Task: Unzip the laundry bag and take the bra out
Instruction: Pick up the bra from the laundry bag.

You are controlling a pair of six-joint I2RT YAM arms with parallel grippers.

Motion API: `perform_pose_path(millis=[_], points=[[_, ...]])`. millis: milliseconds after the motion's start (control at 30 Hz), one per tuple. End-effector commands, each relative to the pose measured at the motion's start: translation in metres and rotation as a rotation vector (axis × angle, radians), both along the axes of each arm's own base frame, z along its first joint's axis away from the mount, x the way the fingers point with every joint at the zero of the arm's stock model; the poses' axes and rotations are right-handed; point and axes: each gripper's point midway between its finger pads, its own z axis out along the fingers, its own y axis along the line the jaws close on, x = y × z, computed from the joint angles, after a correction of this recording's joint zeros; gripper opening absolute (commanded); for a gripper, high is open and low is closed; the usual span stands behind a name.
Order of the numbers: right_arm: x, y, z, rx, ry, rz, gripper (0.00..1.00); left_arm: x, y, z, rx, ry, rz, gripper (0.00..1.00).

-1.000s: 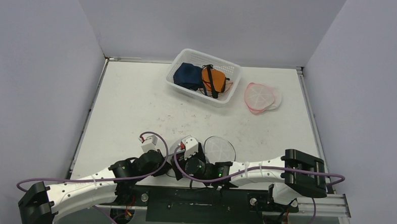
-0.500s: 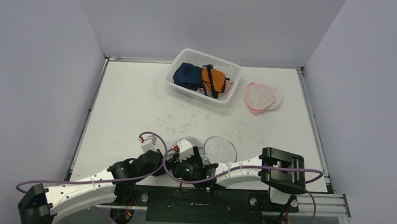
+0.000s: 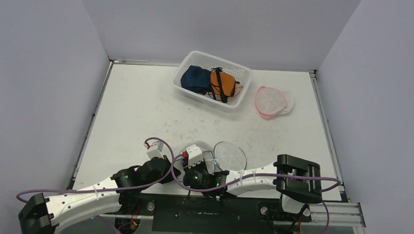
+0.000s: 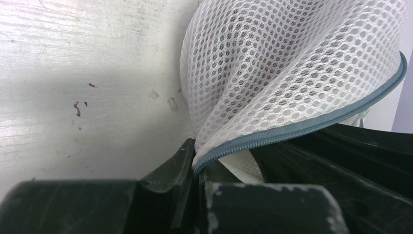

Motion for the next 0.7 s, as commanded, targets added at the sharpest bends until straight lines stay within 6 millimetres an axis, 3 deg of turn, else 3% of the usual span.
perform_pose_path(millis=[0, 200, 400, 667], points=[[0.004, -0.016, 0.024, 0.008, -0.033, -0.005, 0.26, 0.004, -0.001, 0.004, -0.013, -0.019, 0.014, 0.0], [-0.001, -0.025, 0.043, 0.064, -0.03, 0.057, 0.24, 0.008, -0.002, 0.01, -0.016, -0.038, 0.018, 0.0], [-0.002, -0.029, 0.043, 0.069, -0.009, 0.082, 0.26, 0.012, -0.007, 0.016, -0.018, -0.059, 0.011, 0.0], [-0.011, -0.011, 0.048, 0.108, 0.025, 0.14, 0.57, 0.016, -0.017, 0.024, -0.028, -0.074, -0.008, 0.0]])
